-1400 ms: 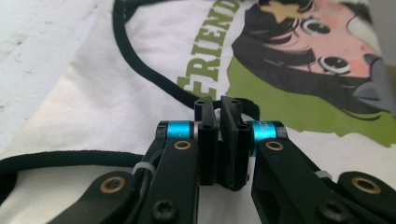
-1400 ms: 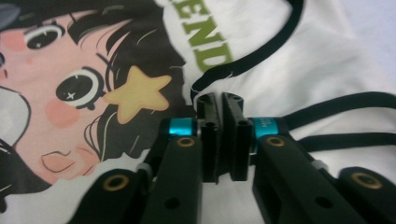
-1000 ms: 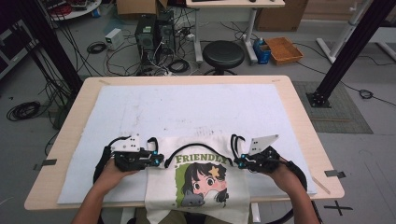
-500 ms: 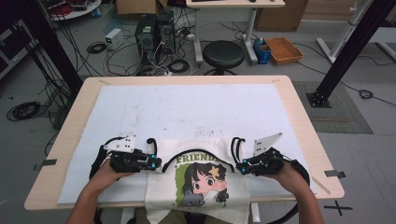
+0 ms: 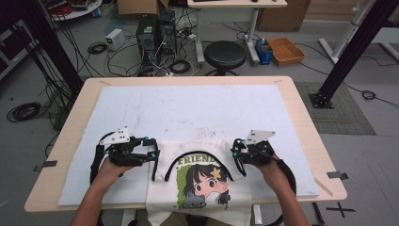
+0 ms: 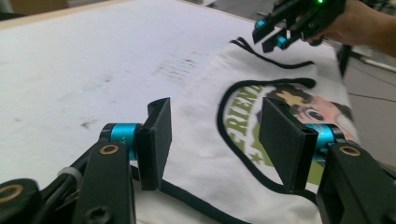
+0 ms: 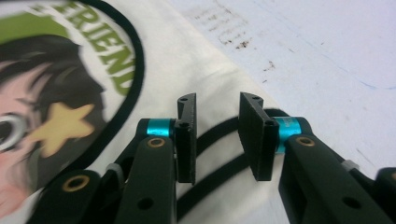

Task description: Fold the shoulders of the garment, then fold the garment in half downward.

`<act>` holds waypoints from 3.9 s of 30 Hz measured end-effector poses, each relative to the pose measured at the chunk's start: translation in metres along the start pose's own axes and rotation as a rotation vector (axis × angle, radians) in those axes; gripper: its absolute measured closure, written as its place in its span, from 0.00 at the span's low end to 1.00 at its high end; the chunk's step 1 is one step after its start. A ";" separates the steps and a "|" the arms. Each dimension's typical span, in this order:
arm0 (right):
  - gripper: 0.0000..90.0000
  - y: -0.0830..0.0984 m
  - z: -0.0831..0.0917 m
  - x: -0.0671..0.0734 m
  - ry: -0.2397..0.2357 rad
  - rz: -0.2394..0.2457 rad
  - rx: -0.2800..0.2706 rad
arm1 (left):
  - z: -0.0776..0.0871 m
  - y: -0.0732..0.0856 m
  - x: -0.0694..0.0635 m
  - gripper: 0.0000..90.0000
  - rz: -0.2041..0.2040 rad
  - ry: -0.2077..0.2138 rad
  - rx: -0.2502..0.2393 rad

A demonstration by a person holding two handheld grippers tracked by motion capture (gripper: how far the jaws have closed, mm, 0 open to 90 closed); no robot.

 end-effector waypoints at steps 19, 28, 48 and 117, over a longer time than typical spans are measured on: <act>0.23 0.013 0.021 -0.019 -0.026 -0.031 0.053 | -0.002 0.005 0.004 0.28 -0.006 -0.057 0.076; 0.23 0.016 0.023 -0.021 -0.052 -0.093 -0.022 | -0.001 0.006 0.003 0.28 -0.006 -0.025 0.073; 0.23 -0.003 0.003 0.008 -0.265 -0.082 -0.125 | 0.003 0.008 0.005 0.28 -0.009 -0.030 0.060; 0.95 -0.018 -0.011 -0.066 0.029 -0.100 -0.091 | -0.019 -0.010 0.069 0.95 0.098 -0.097 0.114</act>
Point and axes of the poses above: each handheld gripper's, and its own axes: z roughly backward along the jaws, y roughly out of its underside, x roughly to its left, the point moved 2 cm from there along -z, roughly forward along the jaws, and after that the axes turned 3 degrees about -z, right-handed, at the moved point
